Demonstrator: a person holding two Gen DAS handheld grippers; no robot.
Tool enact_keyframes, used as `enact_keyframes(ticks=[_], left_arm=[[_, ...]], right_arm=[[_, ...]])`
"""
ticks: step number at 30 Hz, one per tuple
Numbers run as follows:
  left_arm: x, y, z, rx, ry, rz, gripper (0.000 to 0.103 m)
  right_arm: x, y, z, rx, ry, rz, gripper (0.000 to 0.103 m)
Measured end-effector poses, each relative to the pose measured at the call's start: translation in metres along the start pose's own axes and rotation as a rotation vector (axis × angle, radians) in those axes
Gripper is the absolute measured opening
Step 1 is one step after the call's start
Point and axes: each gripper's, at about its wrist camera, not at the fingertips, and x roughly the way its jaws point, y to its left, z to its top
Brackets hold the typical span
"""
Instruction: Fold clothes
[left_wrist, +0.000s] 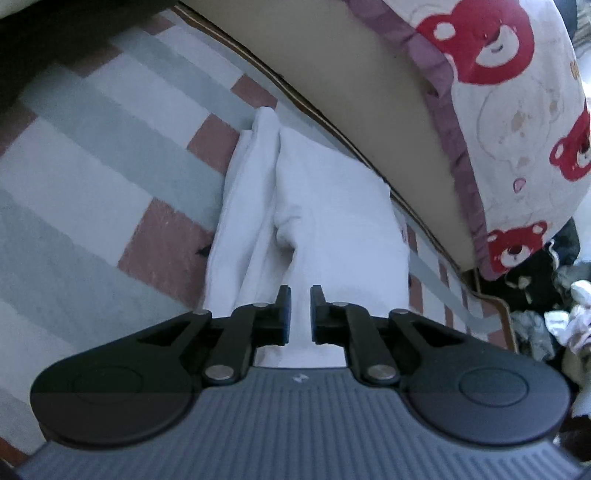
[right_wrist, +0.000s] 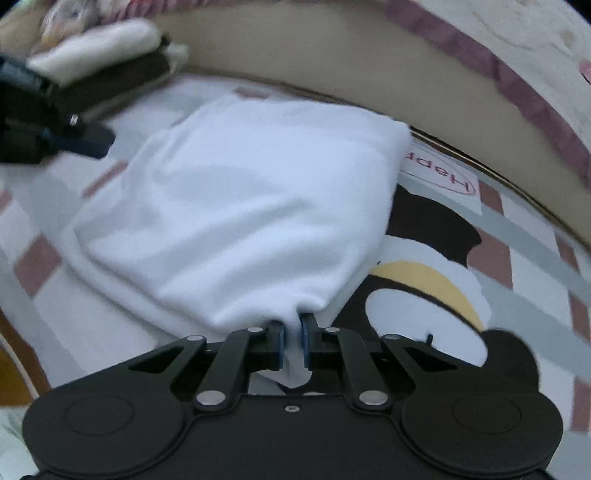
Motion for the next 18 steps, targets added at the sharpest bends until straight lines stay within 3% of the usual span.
enact_keyframes(ticks=[1, 3, 5, 10, 12, 13, 17, 18], left_arm=[[0.000, -0.002, -0.002, 0.020, 0.000, 0.012, 0.020], [-0.001, -0.014, -0.007, 0.120, -0.024, 0.094, 0.040], [-0.002, -0.022, -0.010, 0.188, -0.041, 0.136, 0.049], [-0.005, -0.021, -0.014, 0.163, -0.037, 0.106, 0.050], [-0.012, -0.027, -0.016, 0.201, -0.143, 0.248, 0.047], [-0.014, -0.029, -0.016, 0.226, -0.165, 0.278, 0.046], [-0.017, -0.014, -0.007, 0.082, -0.143, 0.144, 0.045], [-0.016, -0.012, -0.006, 0.076, -0.135, 0.144, 0.045]], right_arm=[[-0.001, 0.003, 0.002, -0.023, 0.009, -0.012, 0.012], [0.000, 0.006, 0.008, -0.062, 0.038, -0.028, 0.013], [-0.003, 0.008, 0.014, -0.100, 0.059, -0.036, 0.014], [-0.006, 0.003, 0.031, -0.078, 0.109, -0.012, 0.014], [-0.004, 0.001, 0.032, -0.060, 0.121, -0.001, 0.014], [-0.004, 0.001, 0.031, -0.063, 0.124, -0.001, 0.014], [-0.003, -0.005, 0.030, -0.019, 0.112, 0.037, 0.016], [-0.004, -0.007, 0.030, -0.001, 0.106, 0.051, 0.018]])
